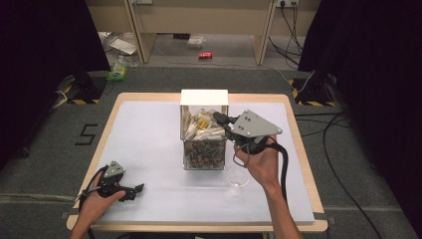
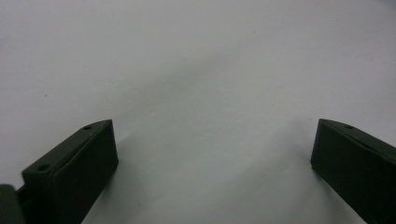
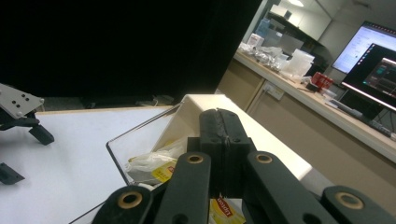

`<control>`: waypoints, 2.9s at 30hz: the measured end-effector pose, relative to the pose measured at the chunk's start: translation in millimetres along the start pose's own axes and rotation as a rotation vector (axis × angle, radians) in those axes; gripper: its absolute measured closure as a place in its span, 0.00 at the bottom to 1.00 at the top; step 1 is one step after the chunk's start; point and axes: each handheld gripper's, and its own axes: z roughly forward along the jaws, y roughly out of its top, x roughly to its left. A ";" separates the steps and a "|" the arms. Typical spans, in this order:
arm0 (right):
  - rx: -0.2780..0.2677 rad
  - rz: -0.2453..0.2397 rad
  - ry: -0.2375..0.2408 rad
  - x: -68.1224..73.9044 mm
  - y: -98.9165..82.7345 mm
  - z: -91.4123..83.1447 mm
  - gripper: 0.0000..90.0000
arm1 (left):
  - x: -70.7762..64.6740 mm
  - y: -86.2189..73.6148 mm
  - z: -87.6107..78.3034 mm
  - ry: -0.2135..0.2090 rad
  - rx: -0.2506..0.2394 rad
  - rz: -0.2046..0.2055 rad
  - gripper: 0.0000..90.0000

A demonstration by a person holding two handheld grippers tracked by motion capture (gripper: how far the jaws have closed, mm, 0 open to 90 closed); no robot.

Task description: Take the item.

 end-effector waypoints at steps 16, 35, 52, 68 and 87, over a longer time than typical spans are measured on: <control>-0.006 0.023 0.000 2.1 -4.7 -18.1 1.00 | -0.1 -0.1 0.0 0.000 0.000 -0.001 0.00; 0.003 0.038 -0.004 4.3 -19.4 -47.1 1.00 | -0.2 -0.1 -0.1 0.000 0.000 -0.002 0.00; 0.039 0.058 0.019 16.3 -35.4 -58.7 1.00 | -0.2 -0.1 -0.1 0.000 0.000 -0.002 0.00; 0.090 0.089 0.063 33.1 -61.5 -60.6 1.00 | -0.2 -0.1 0.0 0.000 0.000 -0.002 0.00; 0.149 0.160 0.104 42.2 -95.6 -57.2 1.00 | -0.2 -0.1 0.0 0.000 -0.001 -0.001 0.00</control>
